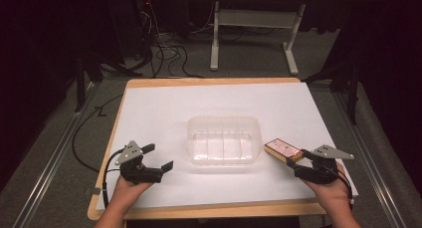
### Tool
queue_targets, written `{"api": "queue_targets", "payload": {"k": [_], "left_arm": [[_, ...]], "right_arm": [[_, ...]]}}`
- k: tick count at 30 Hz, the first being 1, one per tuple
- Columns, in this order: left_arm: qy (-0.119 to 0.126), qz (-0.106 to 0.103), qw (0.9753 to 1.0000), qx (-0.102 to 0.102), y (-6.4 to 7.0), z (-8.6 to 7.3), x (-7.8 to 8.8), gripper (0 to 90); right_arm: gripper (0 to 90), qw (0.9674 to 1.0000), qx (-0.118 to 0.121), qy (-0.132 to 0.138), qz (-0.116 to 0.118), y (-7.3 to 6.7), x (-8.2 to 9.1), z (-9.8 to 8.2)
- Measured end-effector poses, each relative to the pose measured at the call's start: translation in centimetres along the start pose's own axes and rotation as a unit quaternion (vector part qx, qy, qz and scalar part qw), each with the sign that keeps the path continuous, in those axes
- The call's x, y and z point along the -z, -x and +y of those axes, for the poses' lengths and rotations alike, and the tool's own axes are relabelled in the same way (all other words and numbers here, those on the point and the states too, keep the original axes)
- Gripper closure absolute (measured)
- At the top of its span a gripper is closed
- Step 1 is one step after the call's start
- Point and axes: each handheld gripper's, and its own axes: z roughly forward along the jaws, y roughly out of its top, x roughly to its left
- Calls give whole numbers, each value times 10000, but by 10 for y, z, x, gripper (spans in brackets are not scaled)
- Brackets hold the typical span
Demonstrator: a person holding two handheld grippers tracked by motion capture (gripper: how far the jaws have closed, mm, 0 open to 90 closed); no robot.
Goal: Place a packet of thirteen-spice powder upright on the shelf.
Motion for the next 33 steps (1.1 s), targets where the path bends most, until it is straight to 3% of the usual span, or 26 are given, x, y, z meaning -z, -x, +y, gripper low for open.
{"api": "queue_targets", "payload": {"k": [19,28,33], "left_arm": [[-4,-15,10000,-15,1,0,0,27],[-6,-25,10000,-19,2,0,0,27],[-20,-40,10000,-33,2,0,0,28]], "right_arm": [[333,9959,154,-893,15,13,19,26],[333,9906,309,-1329,51,14,21,42],[333,9852,499,-1636,47,11,21,53]]}}
